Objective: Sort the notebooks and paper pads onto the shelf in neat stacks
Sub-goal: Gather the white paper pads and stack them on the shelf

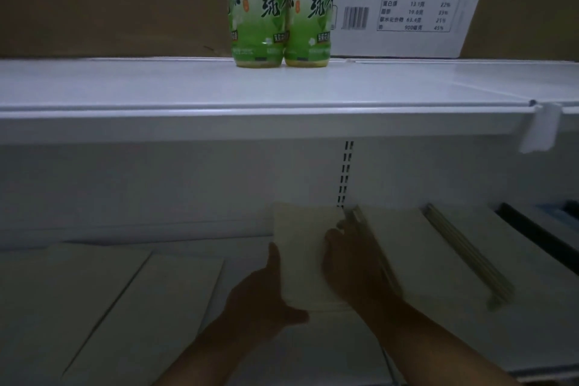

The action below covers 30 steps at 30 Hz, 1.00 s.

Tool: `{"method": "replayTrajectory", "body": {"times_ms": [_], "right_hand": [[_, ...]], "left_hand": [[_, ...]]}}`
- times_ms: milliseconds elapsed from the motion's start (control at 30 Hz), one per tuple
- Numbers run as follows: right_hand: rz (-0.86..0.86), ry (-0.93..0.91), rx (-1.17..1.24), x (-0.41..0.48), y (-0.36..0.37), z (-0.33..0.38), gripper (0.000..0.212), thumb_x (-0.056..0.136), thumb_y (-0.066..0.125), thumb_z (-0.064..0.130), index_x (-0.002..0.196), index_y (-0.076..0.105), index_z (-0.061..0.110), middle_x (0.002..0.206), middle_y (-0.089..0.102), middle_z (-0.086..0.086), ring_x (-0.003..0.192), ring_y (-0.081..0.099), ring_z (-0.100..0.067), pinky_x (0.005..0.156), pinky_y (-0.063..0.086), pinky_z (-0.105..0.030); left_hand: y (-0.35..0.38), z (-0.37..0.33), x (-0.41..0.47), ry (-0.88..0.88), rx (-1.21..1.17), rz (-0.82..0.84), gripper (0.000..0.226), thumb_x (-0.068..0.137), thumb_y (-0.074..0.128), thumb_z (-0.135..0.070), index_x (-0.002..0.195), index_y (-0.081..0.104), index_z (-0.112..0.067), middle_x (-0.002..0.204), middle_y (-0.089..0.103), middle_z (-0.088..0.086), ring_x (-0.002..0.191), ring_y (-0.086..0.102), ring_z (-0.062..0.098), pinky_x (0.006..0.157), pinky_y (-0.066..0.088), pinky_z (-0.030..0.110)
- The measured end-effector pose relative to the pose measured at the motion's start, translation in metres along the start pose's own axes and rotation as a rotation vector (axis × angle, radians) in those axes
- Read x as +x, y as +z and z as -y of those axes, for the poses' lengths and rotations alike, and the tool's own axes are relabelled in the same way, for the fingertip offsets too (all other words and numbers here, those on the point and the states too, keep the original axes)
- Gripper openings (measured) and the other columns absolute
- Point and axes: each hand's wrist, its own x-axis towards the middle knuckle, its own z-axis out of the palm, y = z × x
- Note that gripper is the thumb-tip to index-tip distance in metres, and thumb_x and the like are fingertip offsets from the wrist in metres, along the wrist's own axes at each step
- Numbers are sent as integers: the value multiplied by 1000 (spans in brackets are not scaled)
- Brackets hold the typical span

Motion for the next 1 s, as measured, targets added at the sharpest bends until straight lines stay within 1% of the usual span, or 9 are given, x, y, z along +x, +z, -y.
{"method": "replayTrajectory", "body": {"times_ms": [167,300,467,533,600,667,733,867,1000], "right_hand": [[24,-51,-42,0,-10,-1,28,90,41,22,103,65,15,111,58,-4,112,54,-23,93,42,-32],[18,-118,-141,1,-14,1,34,94,34,25,104,66,14,112,62,-3,113,54,-21,96,42,-30],[125,-104,-61,7,-6,0,46,83,24,40,82,63,14,100,64,-5,92,61,-24,82,47,-29],[82,-158,13,3,-20,5,37,86,33,37,80,63,16,99,68,-6,91,62,-26,80,46,-29],[-43,-232,225,-18,-33,24,39,85,35,33,85,69,13,94,70,-9,87,65,-28,77,47,-33],[66,-278,357,-52,-38,52,33,88,42,31,86,70,14,92,71,-7,85,66,-28,74,49,-31],[357,-219,402,-87,-31,81,37,90,48,35,79,68,7,83,72,-10,78,68,-27,73,54,-31],[592,100,677,-121,-7,117,60,88,49,55,65,68,3,56,68,-11,57,68,-23,68,56,-28],[797,404,1258,-134,-1,155,22,89,59,15,100,66,-3,81,73,-17,78,70,-31,63,56,-37]], "left_hand": [[2,5,-15,35,-92,-63,106,76,69,-47,151,-5,-34,152,34,-7,134,40,13,107,37,28],[-9,28,-61,15,66,-171,83,86,60,-48,150,9,-38,156,19,-15,142,20,7,111,17,17],[-17,86,-116,-221,396,12,122,52,27,-91,152,-1,-26,160,-10,-4,147,-8,18,118,0,41],[-9,96,-133,-183,518,-51,105,70,47,-81,152,14,-24,160,11,-1,147,14,23,114,20,47],[-3,95,-145,-110,575,-140,83,52,70,-58,128,58,-29,132,59,-5,113,62,19,78,53,37],[3,93,-150,-59,580,-195,70,33,63,-49,101,73,-34,104,71,-16,78,70,9,51,49,20],[10,98,-154,3,530,-270,58,44,51,-38,96,74,-34,100,72,-18,74,68,7,50,45,15],[12,97,-156,29,286,-344,71,51,39,-28,116,67,-24,120,67,-5,95,66,21,71,51,27],[7,105,-160,241,10,-298,72,57,43,-33,127,56,-24,123,65,-3,97,65,22,83,50,22]]}}
